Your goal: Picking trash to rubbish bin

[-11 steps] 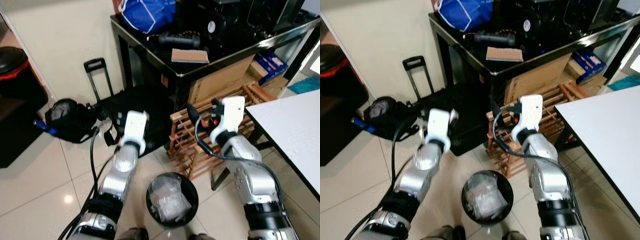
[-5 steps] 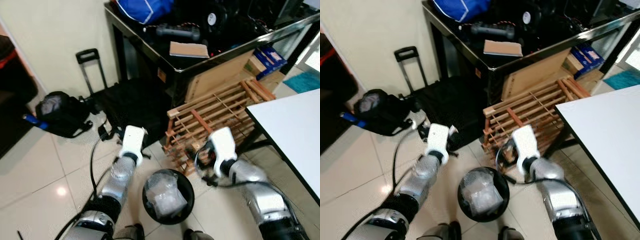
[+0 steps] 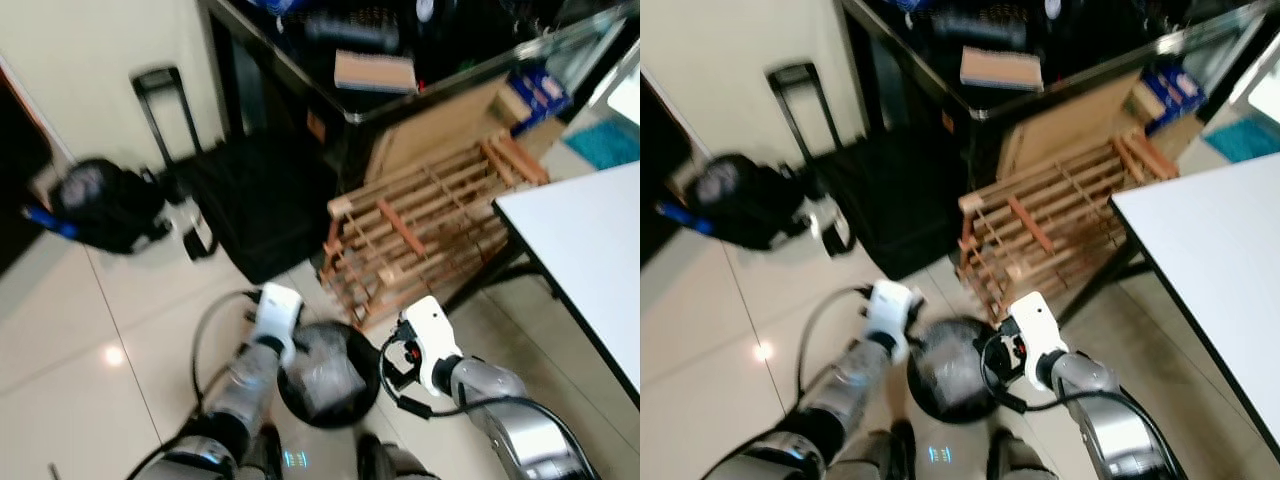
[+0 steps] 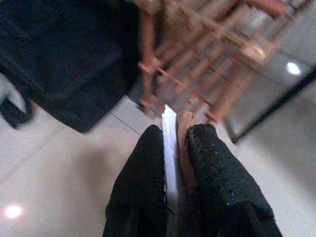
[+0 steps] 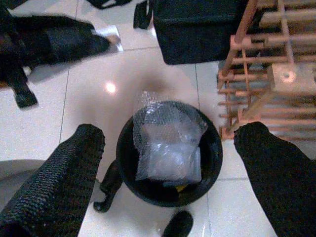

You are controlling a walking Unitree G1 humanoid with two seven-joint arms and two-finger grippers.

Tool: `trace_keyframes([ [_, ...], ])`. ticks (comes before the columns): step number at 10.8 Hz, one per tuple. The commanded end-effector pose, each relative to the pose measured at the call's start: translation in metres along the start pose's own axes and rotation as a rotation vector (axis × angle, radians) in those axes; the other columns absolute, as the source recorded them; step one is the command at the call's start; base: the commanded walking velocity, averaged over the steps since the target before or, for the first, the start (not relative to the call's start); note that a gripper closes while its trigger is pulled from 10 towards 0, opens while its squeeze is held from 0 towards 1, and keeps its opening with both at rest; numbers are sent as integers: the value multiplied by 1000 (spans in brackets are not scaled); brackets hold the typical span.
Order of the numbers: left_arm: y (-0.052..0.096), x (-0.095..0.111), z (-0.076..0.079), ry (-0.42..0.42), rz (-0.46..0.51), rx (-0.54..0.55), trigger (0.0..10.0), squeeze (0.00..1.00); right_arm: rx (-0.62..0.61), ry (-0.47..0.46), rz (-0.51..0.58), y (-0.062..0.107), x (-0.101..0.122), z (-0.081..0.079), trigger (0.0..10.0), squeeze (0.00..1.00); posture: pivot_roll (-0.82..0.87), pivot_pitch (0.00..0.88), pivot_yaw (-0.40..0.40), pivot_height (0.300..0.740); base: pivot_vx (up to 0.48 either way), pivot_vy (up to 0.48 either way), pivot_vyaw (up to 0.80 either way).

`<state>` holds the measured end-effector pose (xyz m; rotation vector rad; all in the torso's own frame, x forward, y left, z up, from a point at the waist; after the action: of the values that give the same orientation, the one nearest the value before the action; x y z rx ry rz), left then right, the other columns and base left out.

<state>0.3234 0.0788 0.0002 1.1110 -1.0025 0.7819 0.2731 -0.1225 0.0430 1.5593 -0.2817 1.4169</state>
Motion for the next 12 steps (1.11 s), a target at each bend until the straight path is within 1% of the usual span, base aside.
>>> trace_keyframes([
  [1,1,-6,5,-9,-19,-26,10000,0,-13,-25,-6,4,-1,1,10000,0,-124,336,-39,740,0,0,0],
  [3,1,-10,7,-24,-47,-35,10000,0,-10,-26,11,8,5,-3,10000,0,-141,358,-46,740,0,0,0],
  [5,-1,-8,7,-32,-49,-38,10000,0,-13,-33,19,15,9,-6,10000,0,-150,362,-49,740,0,0,0],
  [7,-1,-8,9,-36,-47,-51,10000,0,-11,-36,30,15,13,-8,10000,0,-151,360,-48,740,0,0,0],
  [8,-1,-9,11,-40,-50,-62,10000,1000,-11,-36,31,14,14,-9,10000,0,-151,360,-48,740,0,0,0],
  [12,0,-12,17,-16,-67,-101,10000,1000,-12,-42,25,16,15,-11,10000,0,-149,375,-46,740,0,0,0],
])
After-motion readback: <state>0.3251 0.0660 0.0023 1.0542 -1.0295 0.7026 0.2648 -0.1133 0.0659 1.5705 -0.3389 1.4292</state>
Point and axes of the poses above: a point about 5 cm out from each wrist's last joint towards the gripper, its own y axis pointing back from the gripper into the wrist, its own x axis along the axis of the wrist's last joint, z = x × y, the point moved 3 cm from there along -y, pointing out of the wrist towards the gripper, and after that the axes turned 12 degrees about y, right-handed, at the moved point
